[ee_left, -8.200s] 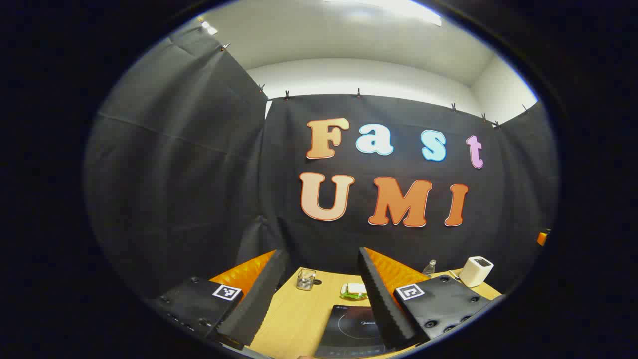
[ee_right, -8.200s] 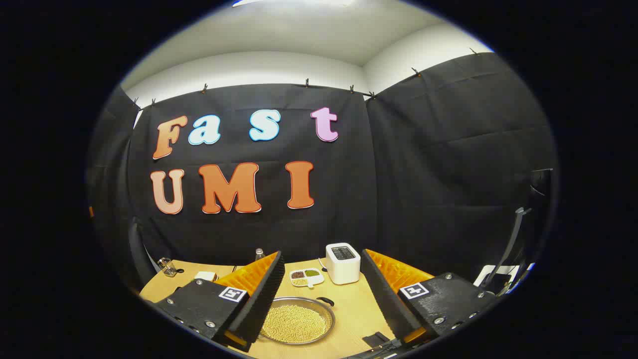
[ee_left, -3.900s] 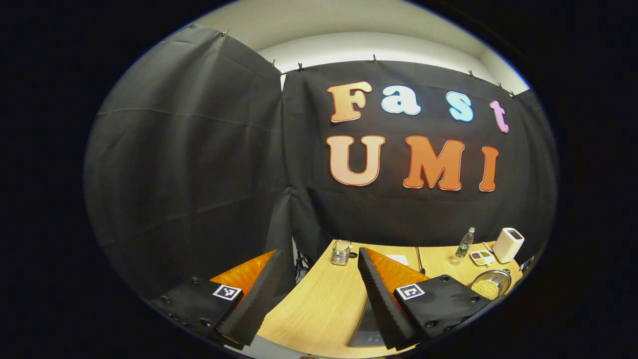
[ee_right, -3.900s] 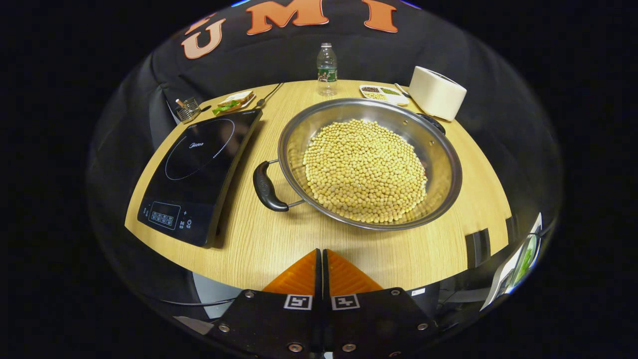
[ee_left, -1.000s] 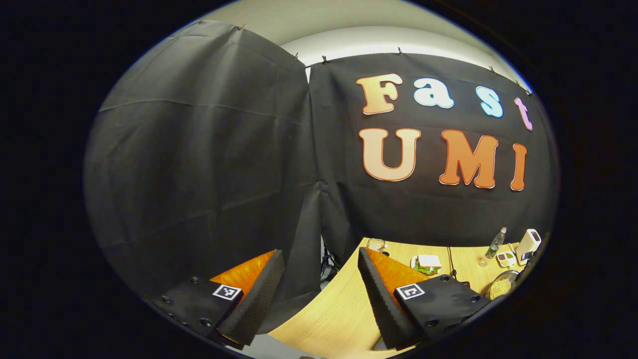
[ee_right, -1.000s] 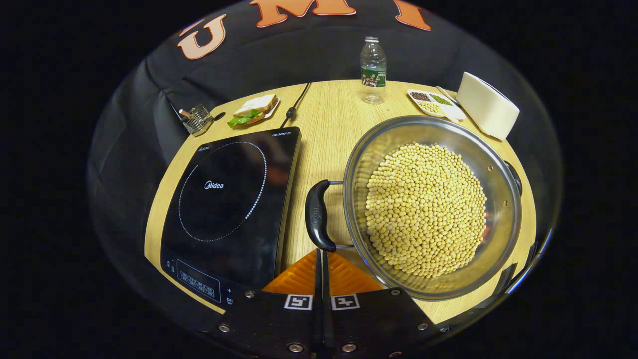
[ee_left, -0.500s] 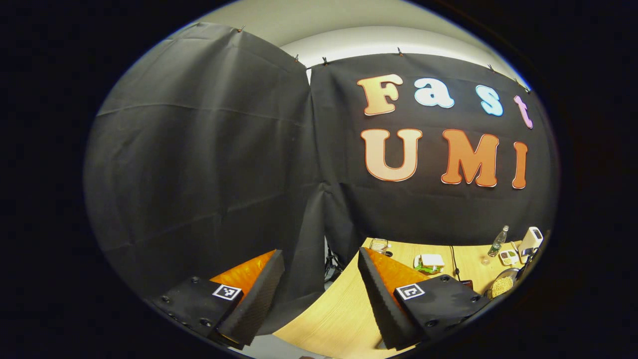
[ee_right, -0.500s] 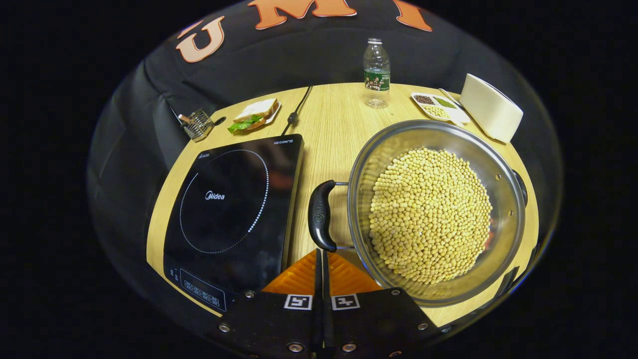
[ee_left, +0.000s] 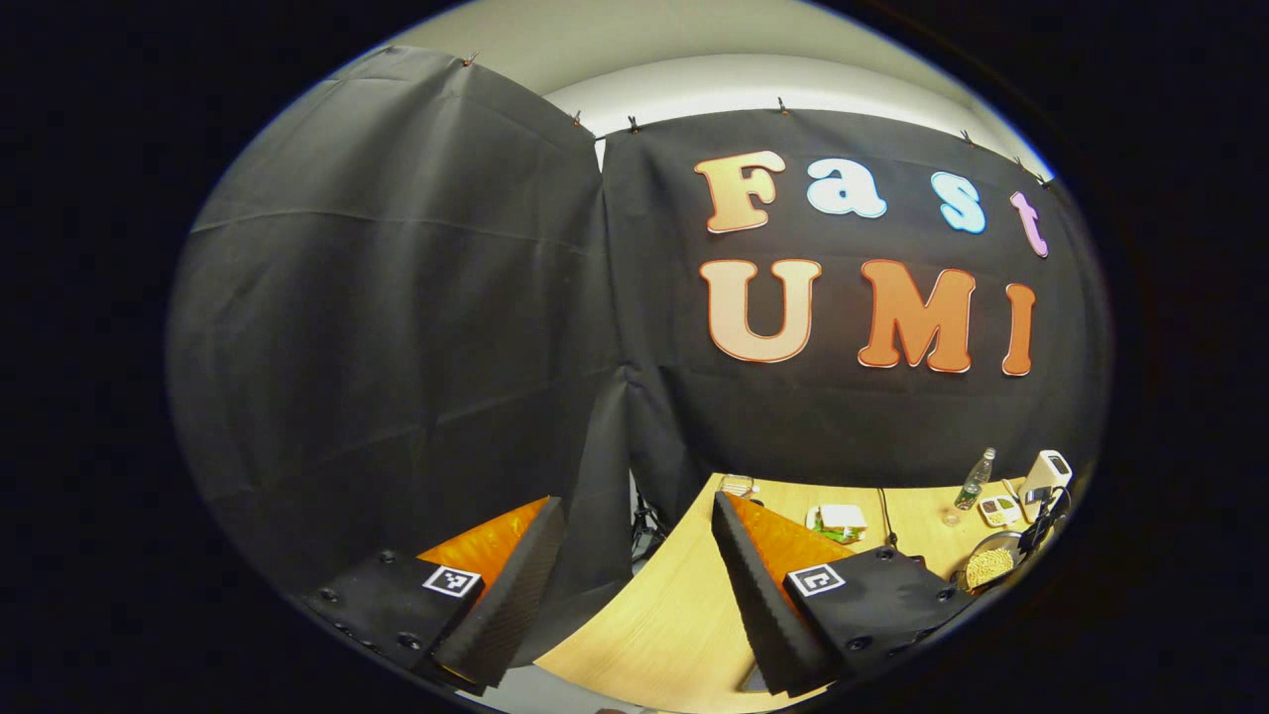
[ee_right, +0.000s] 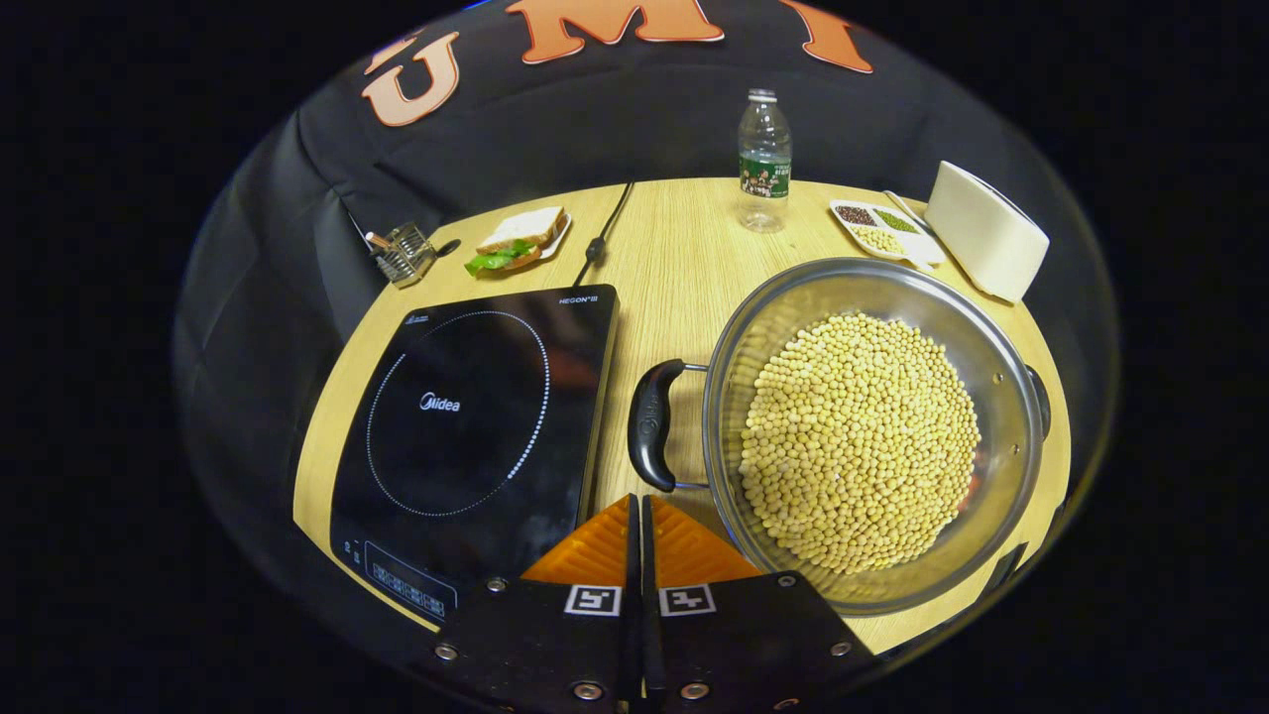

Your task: First push the handle of the pot to place it horizontally, then grasp the pot with both hands and set it on the induction cooktop.

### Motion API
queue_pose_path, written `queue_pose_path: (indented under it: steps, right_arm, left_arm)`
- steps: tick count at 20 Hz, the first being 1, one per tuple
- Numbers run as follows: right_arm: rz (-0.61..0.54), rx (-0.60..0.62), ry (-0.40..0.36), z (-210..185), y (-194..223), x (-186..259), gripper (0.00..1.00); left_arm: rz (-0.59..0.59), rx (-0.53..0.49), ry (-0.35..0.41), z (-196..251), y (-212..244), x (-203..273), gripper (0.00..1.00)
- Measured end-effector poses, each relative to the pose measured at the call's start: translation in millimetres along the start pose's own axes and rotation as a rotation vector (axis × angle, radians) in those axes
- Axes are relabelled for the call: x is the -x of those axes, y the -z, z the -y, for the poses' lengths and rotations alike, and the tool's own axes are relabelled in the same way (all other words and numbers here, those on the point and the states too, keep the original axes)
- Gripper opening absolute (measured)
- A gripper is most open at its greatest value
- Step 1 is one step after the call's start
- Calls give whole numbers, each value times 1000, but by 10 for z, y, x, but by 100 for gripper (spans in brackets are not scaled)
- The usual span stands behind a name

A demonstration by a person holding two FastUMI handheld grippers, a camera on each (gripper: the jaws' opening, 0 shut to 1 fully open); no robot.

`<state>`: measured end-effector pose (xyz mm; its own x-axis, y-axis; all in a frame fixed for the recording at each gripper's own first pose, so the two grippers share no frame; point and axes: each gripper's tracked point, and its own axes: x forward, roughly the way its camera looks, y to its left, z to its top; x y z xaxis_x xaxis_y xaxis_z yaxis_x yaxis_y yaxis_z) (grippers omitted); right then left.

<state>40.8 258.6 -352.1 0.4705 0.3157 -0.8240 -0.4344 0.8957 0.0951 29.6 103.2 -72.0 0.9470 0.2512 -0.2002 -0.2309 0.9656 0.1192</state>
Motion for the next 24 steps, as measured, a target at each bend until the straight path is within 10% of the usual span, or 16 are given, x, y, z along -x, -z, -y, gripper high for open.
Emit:
queue_pose_path:
  steps: [13, 24]
  right_arm:
    - [235, -185, 143, 1164, 172, 1031, 6]
    - [326, -266, 221, 2337, 137, 1265, 66]
  left_arm:
    - [-95, 33, 373, 1754, 558, 1, 98]
    - [-173, 21, 603, 3706, 1171, 483, 97]
